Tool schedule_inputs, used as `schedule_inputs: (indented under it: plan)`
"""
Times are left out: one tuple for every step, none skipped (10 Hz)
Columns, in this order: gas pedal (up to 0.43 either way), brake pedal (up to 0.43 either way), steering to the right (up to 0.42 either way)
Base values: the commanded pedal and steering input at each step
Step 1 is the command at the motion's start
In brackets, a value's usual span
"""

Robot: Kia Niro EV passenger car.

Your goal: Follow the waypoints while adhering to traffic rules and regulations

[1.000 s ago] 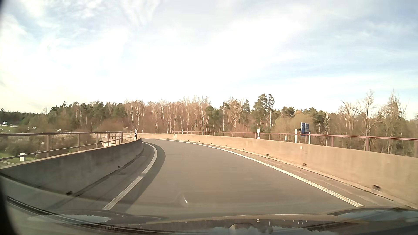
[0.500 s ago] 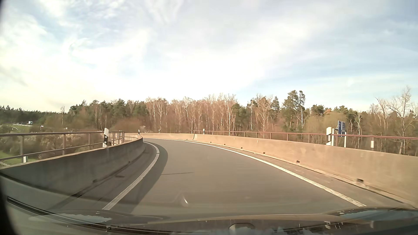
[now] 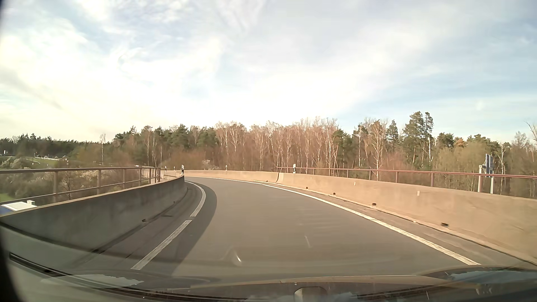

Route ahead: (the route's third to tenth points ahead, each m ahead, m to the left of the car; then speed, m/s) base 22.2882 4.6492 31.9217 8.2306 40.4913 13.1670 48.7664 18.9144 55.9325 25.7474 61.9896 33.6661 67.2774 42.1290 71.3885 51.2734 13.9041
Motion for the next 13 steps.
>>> schedule_inputs:
  plan:
    - [0.0,0.0,-0.07]
    - [0.0,0.0,-0.071]
    - [0.0,0.0,-0.07]
    - [0.0,0.0,-0.069]
    - [0.0,0.0,-0.067]
    - [0.0,0.0,-0.064]
    - [0.0,0.0,-0.064]
    - [0.0,0.0,-0.065]
    - [0.0,0.0,-0.065]
    - [0.0,0.0,-0.066]
    - [0.0,0.0,-0.067]
    - [0.0,0.0,-0.067]
    - [0.0,0.0,-0.067]
